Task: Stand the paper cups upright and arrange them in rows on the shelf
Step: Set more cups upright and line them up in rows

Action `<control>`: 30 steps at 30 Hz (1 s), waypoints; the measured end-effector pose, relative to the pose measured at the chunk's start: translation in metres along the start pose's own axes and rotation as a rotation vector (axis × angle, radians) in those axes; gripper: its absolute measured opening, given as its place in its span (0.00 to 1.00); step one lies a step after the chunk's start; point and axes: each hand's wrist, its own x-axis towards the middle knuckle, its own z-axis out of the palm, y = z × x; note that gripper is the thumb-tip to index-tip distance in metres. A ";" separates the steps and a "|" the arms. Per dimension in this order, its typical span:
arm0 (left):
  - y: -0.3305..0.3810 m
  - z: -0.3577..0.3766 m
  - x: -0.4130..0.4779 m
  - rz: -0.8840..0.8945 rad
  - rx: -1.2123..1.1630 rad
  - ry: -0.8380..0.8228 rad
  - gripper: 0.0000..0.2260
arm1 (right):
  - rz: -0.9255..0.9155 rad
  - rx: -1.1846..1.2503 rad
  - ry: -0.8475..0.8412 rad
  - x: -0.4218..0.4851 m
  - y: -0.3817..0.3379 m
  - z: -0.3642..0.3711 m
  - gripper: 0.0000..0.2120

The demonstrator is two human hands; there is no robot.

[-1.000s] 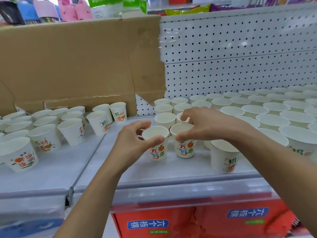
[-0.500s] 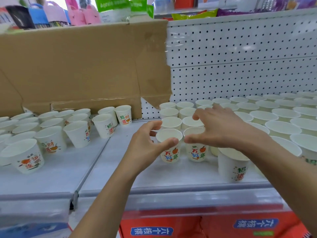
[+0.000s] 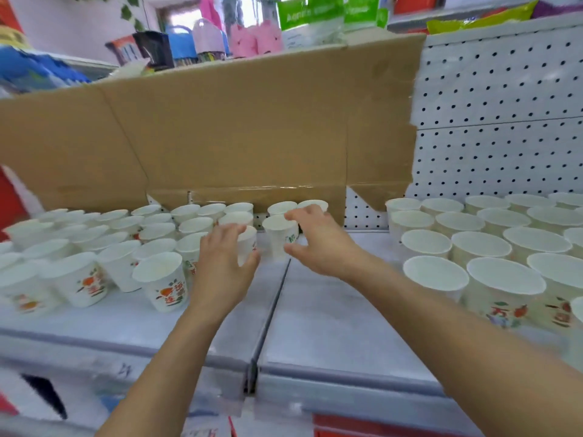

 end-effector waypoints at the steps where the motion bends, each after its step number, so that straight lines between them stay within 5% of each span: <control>1: -0.009 0.001 0.005 0.024 0.098 -0.025 0.21 | -0.002 -0.069 0.007 0.013 0.000 0.009 0.24; 4: -0.019 0.000 0.017 0.093 0.319 -0.054 0.17 | -0.014 -0.335 0.061 0.042 0.000 0.029 0.20; 8: -0.019 -0.006 0.020 0.140 0.289 -0.043 0.12 | -0.053 -0.444 0.122 0.050 -0.001 0.036 0.14; 21: 0.069 -0.052 -0.081 0.281 -0.443 0.074 0.08 | -0.155 0.002 0.619 -0.134 -0.001 -0.053 0.04; 30: 0.146 -0.016 -0.116 0.501 -0.501 -0.113 0.08 | -0.032 -0.083 0.534 -0.245 0.058 -0.119 0.01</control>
